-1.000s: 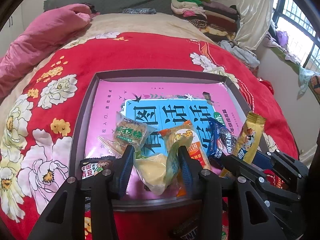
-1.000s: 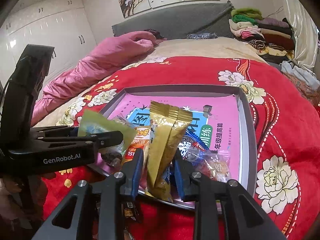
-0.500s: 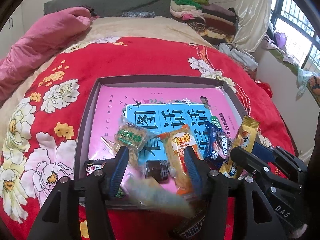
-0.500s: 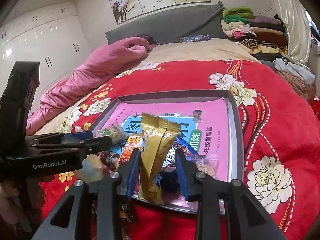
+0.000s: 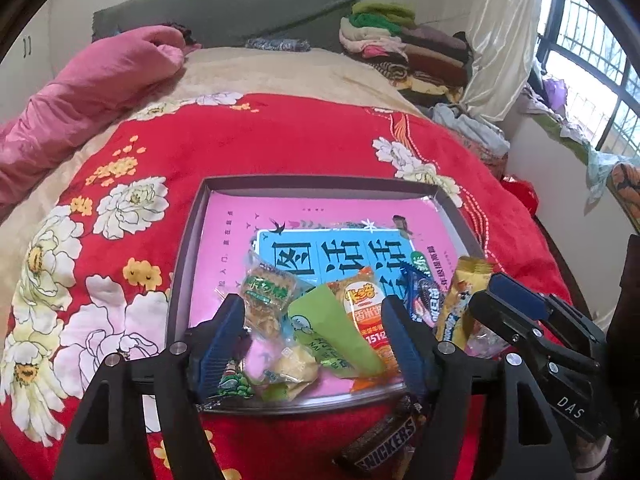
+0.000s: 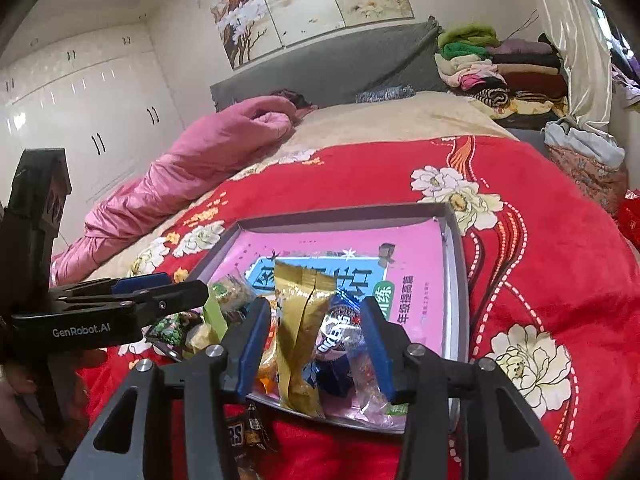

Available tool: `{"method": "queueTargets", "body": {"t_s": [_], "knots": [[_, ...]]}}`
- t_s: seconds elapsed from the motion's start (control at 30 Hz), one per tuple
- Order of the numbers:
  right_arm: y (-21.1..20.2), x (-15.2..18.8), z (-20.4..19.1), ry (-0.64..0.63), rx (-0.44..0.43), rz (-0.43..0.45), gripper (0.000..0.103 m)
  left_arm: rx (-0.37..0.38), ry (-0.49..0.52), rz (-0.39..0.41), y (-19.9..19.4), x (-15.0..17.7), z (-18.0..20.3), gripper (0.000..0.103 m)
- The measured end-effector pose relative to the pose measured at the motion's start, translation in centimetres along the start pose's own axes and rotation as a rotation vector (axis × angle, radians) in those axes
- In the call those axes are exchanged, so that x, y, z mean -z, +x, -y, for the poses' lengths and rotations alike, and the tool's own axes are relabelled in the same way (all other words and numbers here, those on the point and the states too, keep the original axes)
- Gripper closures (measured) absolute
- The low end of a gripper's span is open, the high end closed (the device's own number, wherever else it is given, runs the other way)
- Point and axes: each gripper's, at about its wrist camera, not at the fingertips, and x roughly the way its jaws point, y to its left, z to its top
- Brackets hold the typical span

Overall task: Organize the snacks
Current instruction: 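Lower the green-labelled bag into the tray and open left gripper while right releases the yellow bar, then grasp the Snickers bar with left gripper while right grasps the round cookie packet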

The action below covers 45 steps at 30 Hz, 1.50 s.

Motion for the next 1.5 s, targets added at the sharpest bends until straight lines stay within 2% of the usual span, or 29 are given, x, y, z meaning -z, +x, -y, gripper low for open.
{"method": "queueTargets", "body": {"t_s": [0.23, 0.53, 0.87, 1.03, 1.17, 1.27, 1.5], "knots": [[-1.1, -0.3, 0.3, 0.014, 0.002, 0.031, 0.05, 0.002, 0.01, 0.011, -0.8, -0.2, 0.4, 0.027], [-2.3, -0.3, 0.1, 0.004, -0.015, 0.046, 0.049, 0.017, 0.039, 0.01, -1.7, 0.4, 0.9, 0.027], [-3.8, 0.8, -1.4, -0.036, -0.02, 0.02, 0.044, 0.046, 0.092, -0.006, -2.1, 1.6, 2.1, 0.027], [-4.3, 2.2, -2.3, -0.053, -0.036, -0.029, 0.042, 0.068, 0.131, -0.026, -2.6, 2.6, 2.3, 0.027], [-4.3, 4.1, -3.6, -0.094, -0.068, -0.112, 0.041, 0.089, 0.162, -0.061, -2.7, 3.8, 2.0, 0.027], [-3.9, 5.7, -4.9, -0.154, -0.075, -0.186, 0.041, 0.122, 0.195, -0.102, -2.3, 4.9, 2.0, 0.027], [-2.5, 8.7, -7.8, -0.366, -0.027, -0.294, 0.041, 0.152, 0.277, -0.194, -0.5, 7.3, 3.0, 0.027]]}}
